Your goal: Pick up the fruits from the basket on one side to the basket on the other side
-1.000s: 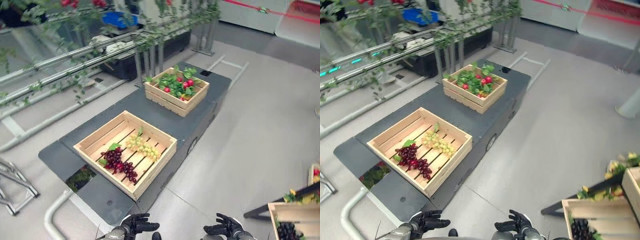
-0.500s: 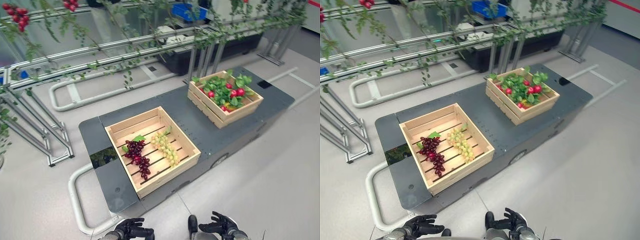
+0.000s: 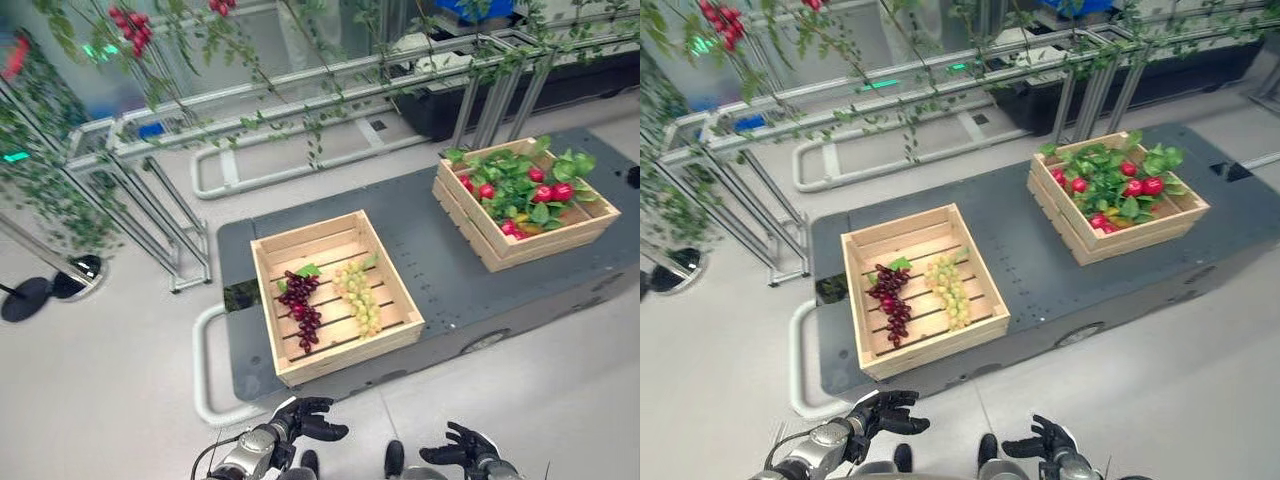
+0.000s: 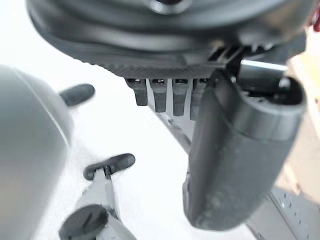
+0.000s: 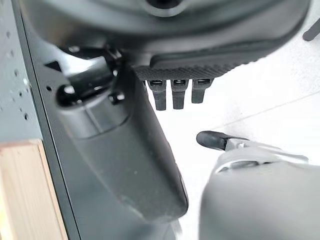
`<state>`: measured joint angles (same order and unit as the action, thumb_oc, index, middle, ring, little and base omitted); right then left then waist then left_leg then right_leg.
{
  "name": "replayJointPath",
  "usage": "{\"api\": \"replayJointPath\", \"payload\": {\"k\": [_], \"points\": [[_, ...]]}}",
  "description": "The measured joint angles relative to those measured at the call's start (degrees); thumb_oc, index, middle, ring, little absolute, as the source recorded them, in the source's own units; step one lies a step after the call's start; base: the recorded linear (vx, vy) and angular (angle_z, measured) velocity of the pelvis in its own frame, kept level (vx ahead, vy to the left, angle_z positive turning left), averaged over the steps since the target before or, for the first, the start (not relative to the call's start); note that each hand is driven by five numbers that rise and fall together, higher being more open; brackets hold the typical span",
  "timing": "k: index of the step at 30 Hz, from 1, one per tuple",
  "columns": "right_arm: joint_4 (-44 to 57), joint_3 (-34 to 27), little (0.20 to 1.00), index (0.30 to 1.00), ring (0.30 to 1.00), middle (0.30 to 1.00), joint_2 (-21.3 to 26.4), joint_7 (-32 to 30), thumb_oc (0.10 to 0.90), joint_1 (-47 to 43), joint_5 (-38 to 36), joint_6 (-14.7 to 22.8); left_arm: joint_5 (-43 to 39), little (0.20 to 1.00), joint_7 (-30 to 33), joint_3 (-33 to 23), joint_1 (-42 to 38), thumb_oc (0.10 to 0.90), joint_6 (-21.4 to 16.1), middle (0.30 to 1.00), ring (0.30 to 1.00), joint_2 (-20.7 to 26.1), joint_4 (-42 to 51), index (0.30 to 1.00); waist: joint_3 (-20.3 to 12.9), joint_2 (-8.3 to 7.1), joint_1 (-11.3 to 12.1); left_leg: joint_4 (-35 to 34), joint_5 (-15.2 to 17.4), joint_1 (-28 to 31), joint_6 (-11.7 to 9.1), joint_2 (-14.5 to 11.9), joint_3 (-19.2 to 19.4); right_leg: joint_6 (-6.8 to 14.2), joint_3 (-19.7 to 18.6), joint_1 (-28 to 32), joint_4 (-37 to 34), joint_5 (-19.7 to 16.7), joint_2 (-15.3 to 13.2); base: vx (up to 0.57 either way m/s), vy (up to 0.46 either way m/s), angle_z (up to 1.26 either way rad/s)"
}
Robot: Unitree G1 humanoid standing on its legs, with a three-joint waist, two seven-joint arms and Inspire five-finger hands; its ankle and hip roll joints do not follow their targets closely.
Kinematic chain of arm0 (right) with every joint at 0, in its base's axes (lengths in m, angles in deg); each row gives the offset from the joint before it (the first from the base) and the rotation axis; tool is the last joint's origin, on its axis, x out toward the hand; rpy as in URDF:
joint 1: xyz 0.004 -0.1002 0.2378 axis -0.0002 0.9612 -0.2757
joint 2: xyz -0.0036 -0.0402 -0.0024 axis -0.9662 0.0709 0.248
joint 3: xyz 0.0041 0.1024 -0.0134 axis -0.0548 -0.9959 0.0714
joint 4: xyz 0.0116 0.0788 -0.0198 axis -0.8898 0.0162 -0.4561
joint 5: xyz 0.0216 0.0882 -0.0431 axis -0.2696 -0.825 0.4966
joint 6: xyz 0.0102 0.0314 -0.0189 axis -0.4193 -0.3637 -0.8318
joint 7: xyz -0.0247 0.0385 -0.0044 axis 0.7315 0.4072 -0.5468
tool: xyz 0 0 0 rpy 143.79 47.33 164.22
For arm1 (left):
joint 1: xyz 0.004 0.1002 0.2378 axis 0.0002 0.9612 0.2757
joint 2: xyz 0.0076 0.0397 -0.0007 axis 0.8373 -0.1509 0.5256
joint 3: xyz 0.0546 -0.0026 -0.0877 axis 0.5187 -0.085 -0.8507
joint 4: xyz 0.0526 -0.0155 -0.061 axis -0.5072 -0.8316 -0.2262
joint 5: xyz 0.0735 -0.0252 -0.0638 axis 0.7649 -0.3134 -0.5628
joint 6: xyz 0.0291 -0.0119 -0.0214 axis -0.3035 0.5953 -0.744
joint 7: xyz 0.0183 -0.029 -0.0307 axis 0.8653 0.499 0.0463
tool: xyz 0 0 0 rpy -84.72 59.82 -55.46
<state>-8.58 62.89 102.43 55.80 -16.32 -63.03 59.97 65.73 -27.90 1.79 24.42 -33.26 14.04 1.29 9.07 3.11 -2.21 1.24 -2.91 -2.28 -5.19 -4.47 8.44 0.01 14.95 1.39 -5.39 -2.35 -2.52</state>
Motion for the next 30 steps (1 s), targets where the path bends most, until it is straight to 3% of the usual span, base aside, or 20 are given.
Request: {"api": "replayJointPath", "payload": {"k": [3,5,8,10,15,17,18,20,21,23,25,26,28,30], "points": [[-0.1,0.0,0.900,0.900,0.900,0.900,-0.6,-0.2,0.800,-0.1,0.0,0.0,0.0,0.900,0.1,0.0,0.3,0.800,0.0,0.900,0.900,0.0,-1.7,0.900,0.3,-0.36,0.7,-2.3,0.8,0.4,1.3,0.5,-0.6,0.6,-0.1,0.0,0.1,0.0,0.3,0.16,0.220,-0.01],[-0.1,0.0,0.900,0.900,0.900,0.900,-0.9,-0.4,0.800,-0.3,0.0,0.3,0.1,0.900,-0.1,0.1,1.4,0.800,-0.1,0.900,0.900,-0.2,-2.3,0.900,0.2,-0.29,0.4,-4.3,-0.7,1.9,4.3,0.7,-0.9,1.6,-0.5,0.4,0.3,0.3,0.5,0.17,0.231,-0.13],[0.4,-0.1,0.900,0.900,0.900,0.900,-3.0,-0.4,0.800,0.9,0.0,0.3,0.1,0.900,-0.2,0.1,2.3,0.800,-1.2,0.900,0.900,0.6,-2.4,0.900,0.0,-2.83,0.4,-6.4,-1.5,3.4,6.3,2.7,-0.9,3.2,-1.3,0.0,1.7,0.8,-1.1,0.11,0.216,-0.06],[0.5,-0.1,0.900,0.900,0.900,0.900,-3.6,-0.7,0.800,0.9,0.0,0.4,0.4,0.900,-0.8,0.1,2.2,0.800,-2.1,0.900,0.900,1.3,-2.1,0.900,-0.2,-3.63,0.6,-6.4,-1.0,3.6,7.1,3.4,-0.3,4.2,-1.7,-1.2,4.2,1.7,-2.2,0.03,0.190,-0.11],[1.5,0.1,0.900,0.900,0.900,0.900,-3.7,-1.0,0.800,-0.8,0.0,1.0,1.0,0.900,-1.4,2.3,0.5,0.800,-3.5,0.900,0.900,4.1,1.8,0.900,0.5,-2.88,0.9,-6.3,-0.3,3.6,8.6,3.2,1.6,4.2,-1.8,-7.0,14.1,2.4,-3.4,-0.03,0.041,-0.17],[2.1,0.2,0.900,0.900,0.900,0.900,-3.8,-1.0,0.800,-1.0,0.0,1.1,1.4,0.900,-1.9,4.3,-0.3,0.800,-3.8,0.900,0.900,5.3,4.1,0.900,0.6,-2.86,1.0,-6.3,-0.1,3.8,9.0,3.2,1.8,4.3,-1.7,-7.8,14.7,3.0,-5.0,-0.02,-0.113,-0.03],[2.1,0.3,0.900,0.900,0.900,0.900,-3.9,-1.0,0.800,-1.1,0.1,1.1,1.5,0.900,-1.9,4.8,-0.4,0.800,-3.8,0.900,0.900,5.8,4.7,0.900,0.6,-2.87,1.2,-6.3,-0.1,3.7,9.1,3.2,2.0,4.4,-1.8,-7.9,14.4,2.9,-5.8,-0.08,-0.227,-0.12],[2.0,0.4,0.900,0.900,0.900,0.900,-3.9,-1.0,0.800,-2.2,0.1,1.3,2.9,0.900,-1.9,6.4,-0.7,0.800,-3.9,0.900,0.900,7.6,8.1,0.900,1.5,-2.89,1.7,-6.3,-0.2,2.7,8.9,3.3,2.1,6.6,-3.9,-9.4,12.7,1.6,-9.1,-0.06,-0.261,-0.07],[2.0,0.6,0.900,0.900,0.900,0.900,-4.0,-1.0,0.800,-3.0,0.1,1.4,3.4,0.900,-2.1,7.7,-1.4,0.800,-3.8,0.900,0.900,9.1,11.0,0.900,2.4,-2.82,1.5,-6.3,-0.3,1.7,8.7,3.4,1.5,8.9,-5.5,-9.9,9.7,0.0,-11.1,0.01,-0.260,0.12],[2.2,1.7,0.900,0.900,0.900,0.900,-4.1,-0.9,0.800,-3.4,-0.3,1.2,4.1,0.900,-3.2,8.3,-0.8,0.800,-2.7,0.900,0.900,12.5,16.5,0.900,3.7,-3.61,1.5,-6.3,-0.5,1.6,8.1,3.4,1.0,9.7,-6.2,-9.9,6.9,-0.9,-12.8,0.07,-0.264,0.22],[3.1,2.0,0.900,0.900,0.900,0.900,-4.7,-0.9,0.800,-2.2,-1.2,1.0,6.2,0.900,-6.5,10.5,-0.5,0.800,-0.9,0.900,0.900,20.2,26.5,0.900,4.2,-6.07,1.4,-6.4,-0.9,1.6,5.5,3.8,-0.7,10.4,-6.8,-6.9,1.8,-1.7,-12.1,0.12,-0.193,0.54],[3.4,1.9,0.900,0.900,0.900,0.900,-4.5,-0.9,0.800,-1.8,-1.5,0.7,6.7,0.900,-6.9,11.0,-0.5,0.800,-0.1,0.900,0.900,21.8,29.9,0.900,4.3,-6.11,1.2,-6.4,-1.1,1.7,4.8,3.6,-1.2,12.2,-7.8,-6.1,0.8,-4.2,-11.7,0.09,-0.118,0.57],[4.5,2.0,0.900,0.900,0.900,0.900,-2.4,-1.0,0.800,-1.6,-1.6,-0.2,6.8,0.900,-8.0,11.2,-0.6,0.800,0.9,0.900,0.900,24.2,41.5,0.900,4.1,-3.73,1.6,-6.4,-1.5,1.7,3.2,0.4,-1.2,10.1,-7.3,-5.0,0.4,-3.7,-8.3,0.08,-0.091,0.26],[5.8,2.0,0.900,0.900,0.900,0.900,-1.0,-1.0,0.800,-1.3,-1.6,-0.7,6.6,0.900,-9.1,11.0,-2.7,0.800,1.0,0.900,0.900,24.6,49.7,0.900,3.8,-3.12,0.9,-6.4,-1.5,2.3,3.1,-1.5,-1.1,8.9,-6.5,-4.2,0.3,-3.3,-6.4,0.09,-0.051,0.05]]}}
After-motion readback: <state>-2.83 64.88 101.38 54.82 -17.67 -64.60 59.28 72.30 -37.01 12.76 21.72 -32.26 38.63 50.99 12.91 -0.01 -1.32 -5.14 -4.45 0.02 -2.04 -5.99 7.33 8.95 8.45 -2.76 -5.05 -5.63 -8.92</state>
